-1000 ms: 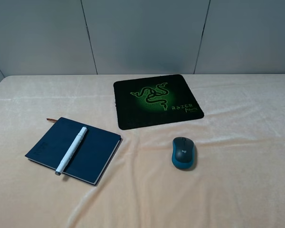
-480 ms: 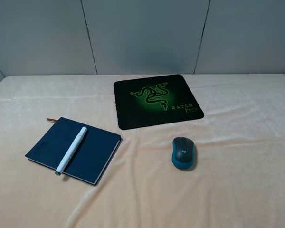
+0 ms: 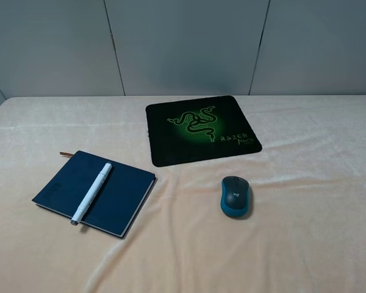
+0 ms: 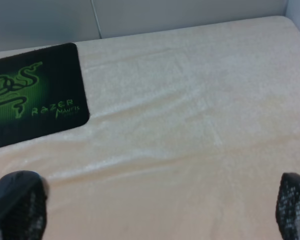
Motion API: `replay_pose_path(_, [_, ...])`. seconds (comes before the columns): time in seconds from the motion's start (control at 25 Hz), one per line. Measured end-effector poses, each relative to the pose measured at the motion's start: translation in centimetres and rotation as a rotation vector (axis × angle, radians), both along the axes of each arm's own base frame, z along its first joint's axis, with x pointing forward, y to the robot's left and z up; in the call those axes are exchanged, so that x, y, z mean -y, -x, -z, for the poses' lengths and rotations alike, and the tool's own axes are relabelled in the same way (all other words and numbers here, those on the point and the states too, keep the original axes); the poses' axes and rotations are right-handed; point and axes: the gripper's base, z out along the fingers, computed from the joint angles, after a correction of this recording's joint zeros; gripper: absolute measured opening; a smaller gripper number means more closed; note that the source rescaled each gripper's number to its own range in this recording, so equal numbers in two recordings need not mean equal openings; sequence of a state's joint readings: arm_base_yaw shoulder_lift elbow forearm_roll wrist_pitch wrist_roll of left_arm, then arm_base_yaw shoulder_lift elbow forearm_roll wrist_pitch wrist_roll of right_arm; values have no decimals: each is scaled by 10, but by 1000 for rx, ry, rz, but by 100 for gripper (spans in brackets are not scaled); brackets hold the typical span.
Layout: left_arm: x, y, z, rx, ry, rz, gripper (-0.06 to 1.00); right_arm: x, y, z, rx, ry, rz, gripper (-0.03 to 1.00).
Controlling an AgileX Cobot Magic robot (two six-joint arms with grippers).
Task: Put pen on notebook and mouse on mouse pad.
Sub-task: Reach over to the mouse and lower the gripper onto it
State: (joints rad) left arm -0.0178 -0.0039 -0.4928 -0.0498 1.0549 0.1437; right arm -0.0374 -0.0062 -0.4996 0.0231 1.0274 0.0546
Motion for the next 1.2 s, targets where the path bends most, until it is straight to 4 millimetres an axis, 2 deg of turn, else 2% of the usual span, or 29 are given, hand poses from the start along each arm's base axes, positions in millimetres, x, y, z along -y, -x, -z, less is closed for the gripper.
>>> replay_pose_path(0.32, [-2,0,0,-6,41,-50,100,0,0,0,0,0,0,100])
replay_pose_path(1.2, [-2,0,0,-5,41,-51,100,0,0,0,0,0,0,100])
